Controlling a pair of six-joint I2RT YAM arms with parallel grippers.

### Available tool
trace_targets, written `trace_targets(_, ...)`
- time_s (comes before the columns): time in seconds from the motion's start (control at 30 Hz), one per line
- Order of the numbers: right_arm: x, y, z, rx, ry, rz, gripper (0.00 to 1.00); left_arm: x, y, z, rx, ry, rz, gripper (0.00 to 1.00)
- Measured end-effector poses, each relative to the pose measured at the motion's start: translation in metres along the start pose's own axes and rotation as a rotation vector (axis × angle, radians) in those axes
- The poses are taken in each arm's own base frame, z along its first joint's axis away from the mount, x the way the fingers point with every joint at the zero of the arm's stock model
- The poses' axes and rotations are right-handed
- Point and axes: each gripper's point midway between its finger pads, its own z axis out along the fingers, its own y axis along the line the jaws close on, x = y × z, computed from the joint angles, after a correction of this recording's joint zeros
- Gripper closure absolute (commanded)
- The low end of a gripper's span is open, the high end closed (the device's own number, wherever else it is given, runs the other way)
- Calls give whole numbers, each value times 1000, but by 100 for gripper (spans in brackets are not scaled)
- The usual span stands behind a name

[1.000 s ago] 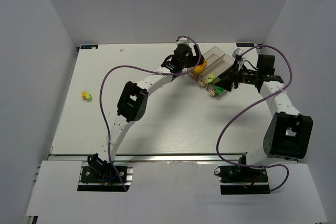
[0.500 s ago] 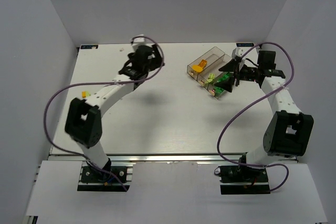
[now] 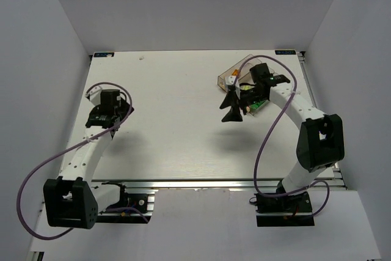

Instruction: Sort the legos into containers by color

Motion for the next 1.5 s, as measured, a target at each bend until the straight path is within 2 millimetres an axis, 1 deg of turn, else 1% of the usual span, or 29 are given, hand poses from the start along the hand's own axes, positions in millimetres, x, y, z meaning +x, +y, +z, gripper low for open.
trace_targets(0.03, 0, 5, 6, -9, 12, 4, 33, -3, 10, 2, -25, 5, -12, 17)
trace_targets(0.1, -2, 11, 17, -19, 31, 13, 32, -6, 29, 9, -84, 22, -23, 13)
trace_targets(0.13, -3, 12, 21, -17, 35, 15, 31, -5, 39, 12, -116, 40, -22, 9)
trace_targets(0.27, -5, 5, 26, 19, 45, 49, 30, -6, 71, 26, -228, 114, -1, 4)
trace_targets(0.4, 2, 1, 27, 56, 62, 109, 30, -17, 89, 34, -278, 150, 5, 3)
trace_targets(0.47, 3, -1, 27, 65, 63, 128, 23, -24, 95, 39, -285, 159, 12, 3)
trace_targets(0.5, 2, -1, 27, 68, 60, 132, 23, -27, 97, 42, -288, 166, 19, 2)
trace_targets(0.63, 0, -4, 28, 78, 45, 147, 23, -33, 103, 55, -300, 199, 75, 2)
trace_targets(0.83, 6, -1, 32, 72, 31, 183, 22, -37, 106, 80, -307, 245, 205, 2)
trace_targets(0.97, 3, -1, 33, 68, 14, 182, 22, -42, 105, 103, -295, 254, 285, 5)
trace_targets(1.17, 4, 0, 35, 62, 6, 185, 22, -42, 105, 142, -275, 282, 368, 8)
trace_targets(1.2, 4, 0, 35, 62, 6, 186, 22, -43, 104, 148, -274, 284, 377, 10)
trace_targets(1.33, 4, 0, 35, 60, 4, 186, 22, -52, 101, 170, -267, 279, 406, 12)
trace_targets(1.5, 4, 1, 35, 61, 4, 194, 23, -58, 101, 181, -263, 270, 420, 17)
